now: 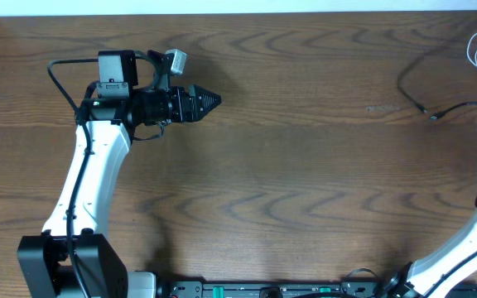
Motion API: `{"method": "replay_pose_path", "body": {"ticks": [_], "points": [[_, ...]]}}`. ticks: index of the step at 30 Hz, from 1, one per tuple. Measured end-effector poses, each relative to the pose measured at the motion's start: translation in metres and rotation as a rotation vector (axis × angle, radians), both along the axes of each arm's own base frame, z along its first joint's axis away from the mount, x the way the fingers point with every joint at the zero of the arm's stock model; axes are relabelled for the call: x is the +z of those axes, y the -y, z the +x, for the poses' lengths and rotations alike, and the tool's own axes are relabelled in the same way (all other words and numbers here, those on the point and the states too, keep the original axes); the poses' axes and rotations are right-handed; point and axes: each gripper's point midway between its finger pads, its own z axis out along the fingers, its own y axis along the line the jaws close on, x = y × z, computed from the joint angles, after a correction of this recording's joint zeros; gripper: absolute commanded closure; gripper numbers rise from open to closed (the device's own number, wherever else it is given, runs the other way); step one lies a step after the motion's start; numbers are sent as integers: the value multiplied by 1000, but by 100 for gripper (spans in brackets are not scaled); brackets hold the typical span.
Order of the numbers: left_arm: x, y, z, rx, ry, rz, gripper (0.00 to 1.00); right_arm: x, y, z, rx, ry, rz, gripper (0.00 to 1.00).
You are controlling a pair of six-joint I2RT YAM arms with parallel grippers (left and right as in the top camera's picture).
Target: Untangle cables
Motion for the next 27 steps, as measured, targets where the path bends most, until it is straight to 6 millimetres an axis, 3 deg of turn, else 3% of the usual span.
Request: {"method": "replay_pose_path", "body": {"ticks": [2,3,8,13,14,15,18,27], "points": [[0,0,0,0,0,0,26,-7,10,-10,-37,-31,13,38],[0,0,0,0,0,0,26,-10,12,-13,-49,-46,18,1],[0,0,0,0,0,0,25,-26,14,-27,-90,-130,35,1],[-2,-2,1,11,0,16,25,-42,-12,-34,-4,-194,110,1],[-3,-4,2,18,-1,25,8,-44,-21,-34,30,-207,119,1],[-5,-5,3,26,-1,36,3,-47,-31,-34,68,-221,128,1],[-9,-10,6,52,-2,69,2,-55,-72,-28,199,-270,135,1],[-24,-31,14,141,-15,197,2,-72,-223,-18,619,-407,53,1]]}}
